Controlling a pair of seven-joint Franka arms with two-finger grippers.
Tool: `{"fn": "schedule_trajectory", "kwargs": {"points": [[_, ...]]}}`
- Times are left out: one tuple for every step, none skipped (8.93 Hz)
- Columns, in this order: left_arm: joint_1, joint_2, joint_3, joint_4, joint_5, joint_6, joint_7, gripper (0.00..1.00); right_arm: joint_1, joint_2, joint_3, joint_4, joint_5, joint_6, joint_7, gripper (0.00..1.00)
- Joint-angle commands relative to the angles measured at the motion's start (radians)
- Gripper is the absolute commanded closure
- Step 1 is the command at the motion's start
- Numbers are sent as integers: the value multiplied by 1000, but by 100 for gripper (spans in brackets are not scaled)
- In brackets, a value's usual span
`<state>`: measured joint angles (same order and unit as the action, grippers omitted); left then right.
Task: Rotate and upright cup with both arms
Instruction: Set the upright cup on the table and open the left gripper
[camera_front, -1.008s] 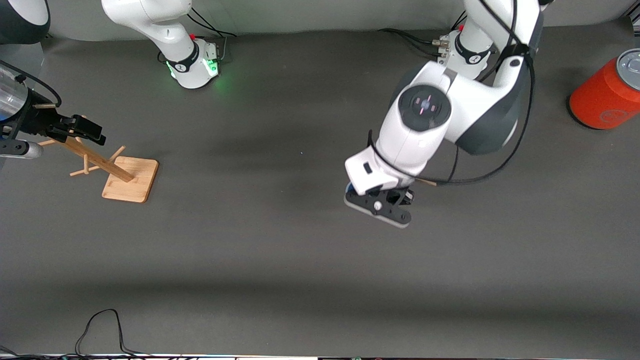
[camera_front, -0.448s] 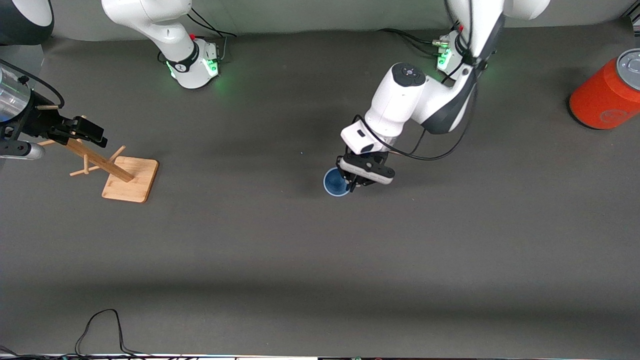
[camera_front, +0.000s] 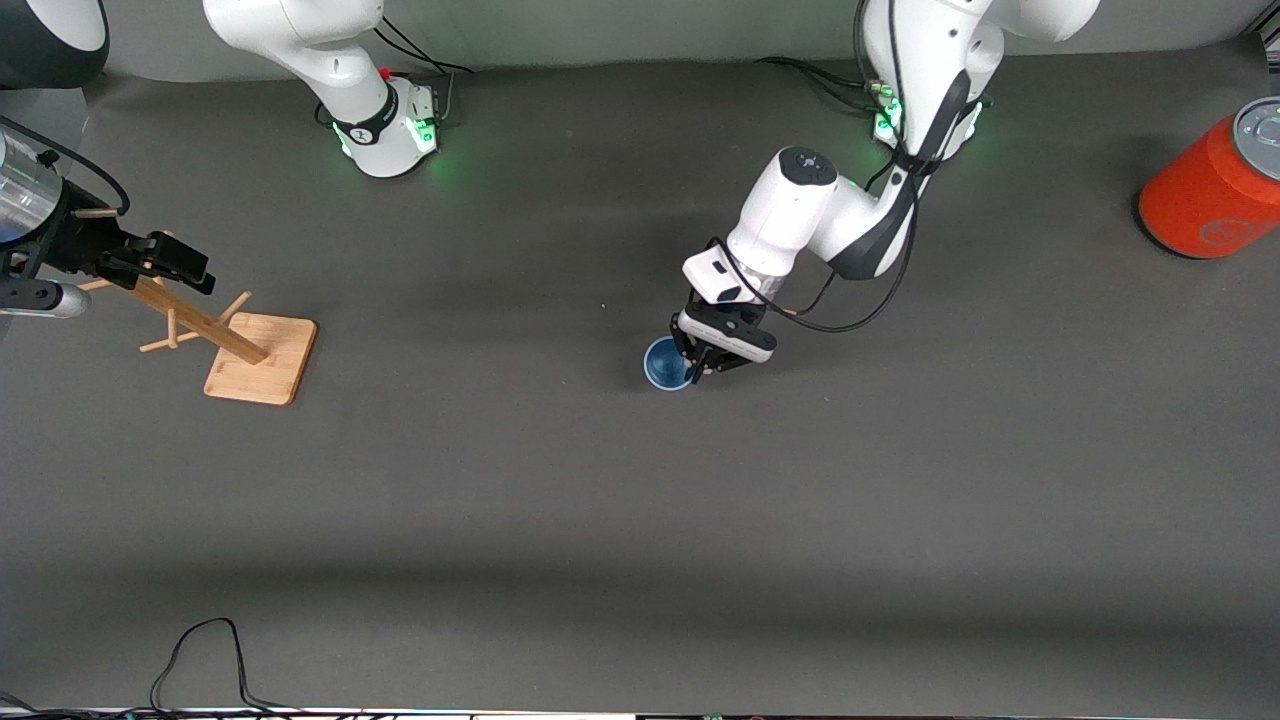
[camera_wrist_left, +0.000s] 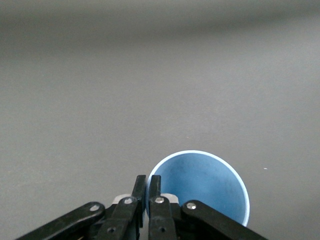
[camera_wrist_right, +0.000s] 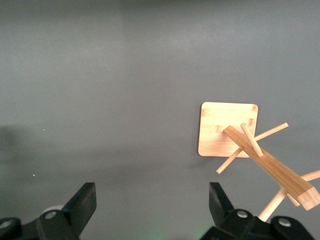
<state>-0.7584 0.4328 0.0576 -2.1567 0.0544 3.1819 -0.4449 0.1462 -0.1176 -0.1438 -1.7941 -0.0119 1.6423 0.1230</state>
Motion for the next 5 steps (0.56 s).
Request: {"fn": "schedule_trajectory", "kwargs": {"points": [[-270, 94, 259, 6, 12, 106, -24, 100, -13, -57, 6, -50, -11, 27, -17, 0], [-327, 122, 304, 2, -14, 160, -29, 100, -13, -68, 6, -50, -10, 27, -16, 0], [-334, 147, 304, -3, -57, 229, -28, 100, -13, -73, 6, -53, -10, 25, -16, 0], [-338, 161, 304, -8, -64, 249, -28, 14, -13, -80, 6, -56, -10, 25, -16, 0], [-340, 152, 303, -8, -64, 239, -23, 0, -13, -83, 6, -56, -10, 24, -16, 0]]}}
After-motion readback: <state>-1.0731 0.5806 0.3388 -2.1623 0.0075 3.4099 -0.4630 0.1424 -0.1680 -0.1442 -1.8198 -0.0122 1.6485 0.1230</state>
